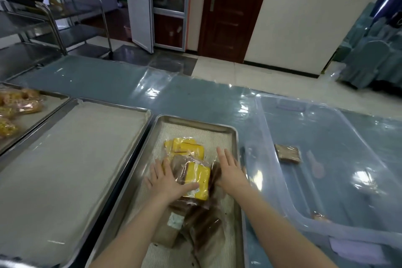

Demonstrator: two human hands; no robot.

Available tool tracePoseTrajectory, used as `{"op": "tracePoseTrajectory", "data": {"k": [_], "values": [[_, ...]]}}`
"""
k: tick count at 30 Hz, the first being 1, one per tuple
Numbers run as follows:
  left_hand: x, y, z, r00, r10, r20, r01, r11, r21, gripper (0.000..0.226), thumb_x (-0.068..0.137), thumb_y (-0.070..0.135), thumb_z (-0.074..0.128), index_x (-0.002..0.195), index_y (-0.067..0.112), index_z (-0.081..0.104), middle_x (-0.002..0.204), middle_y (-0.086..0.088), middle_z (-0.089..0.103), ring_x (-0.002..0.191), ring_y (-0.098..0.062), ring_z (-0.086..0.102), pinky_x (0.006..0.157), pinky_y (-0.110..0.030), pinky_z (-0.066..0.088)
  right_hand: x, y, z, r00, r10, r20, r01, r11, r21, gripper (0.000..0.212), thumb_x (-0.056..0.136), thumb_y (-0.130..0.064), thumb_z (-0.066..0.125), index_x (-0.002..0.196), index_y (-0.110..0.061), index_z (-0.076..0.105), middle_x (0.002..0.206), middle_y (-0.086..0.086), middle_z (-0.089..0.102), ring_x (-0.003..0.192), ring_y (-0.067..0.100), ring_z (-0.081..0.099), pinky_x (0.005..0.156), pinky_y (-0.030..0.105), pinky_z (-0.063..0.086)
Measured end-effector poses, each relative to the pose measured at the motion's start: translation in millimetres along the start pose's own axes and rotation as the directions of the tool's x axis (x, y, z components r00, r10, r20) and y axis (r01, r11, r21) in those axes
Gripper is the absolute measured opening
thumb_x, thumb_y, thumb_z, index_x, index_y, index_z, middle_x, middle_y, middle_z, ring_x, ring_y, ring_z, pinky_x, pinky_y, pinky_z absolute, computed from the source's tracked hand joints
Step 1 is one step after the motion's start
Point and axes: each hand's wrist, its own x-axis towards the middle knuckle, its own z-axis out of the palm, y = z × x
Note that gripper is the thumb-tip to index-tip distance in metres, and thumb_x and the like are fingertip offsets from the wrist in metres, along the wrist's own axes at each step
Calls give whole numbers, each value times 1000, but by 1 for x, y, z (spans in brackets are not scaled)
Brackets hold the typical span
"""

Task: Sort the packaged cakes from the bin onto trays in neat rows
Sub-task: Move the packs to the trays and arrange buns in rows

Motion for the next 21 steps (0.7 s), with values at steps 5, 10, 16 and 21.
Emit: {"op": "tracePoseTrajectory", "data": {"k": [5,10,16,21], "values": [[13,17,-26,981,143,-134,-140,990,28,137,50,95,50,153,28,-11,161,-4,-16,147,-27,-19,111,-50,-15,8,-3,-34,988,-138,-73,122,974,-189,92,86,-15,66,153,-29,5,162,1,4,149,25,2,119,51,8],[16,73,-57,877,380,-294,-439,882,-171,40,83,39,71,117,21,63,111,4,65,111,-17,59,94,-30,45,2,6,-112,971,-199,-130,180,973,-146,50,88,-29,63,135,-24,49,141,1,45,131,24,42,107,39,35],[-2,196,-46,739,594,-319,-667,714,-214,3,84,18,68,86,20,70,80,10,69,77,-8,65,78,-26,51,-27,91,-176,961,-184,-207,198,979,48,23,90,-22,63,112,-18,69,115,0,68,109,17,60,94,23,42],[-7,292,-8,673,684,-281,-740,632,-232,7,85,17,66,89,22,69,80,12,67,70,4,58,74,-17,46,-33,185,-191,995,-40,-95,39,999,-11,29,88,-24,64,115,-16,67,115,2,68,108,20,60,91,28,44]]}}
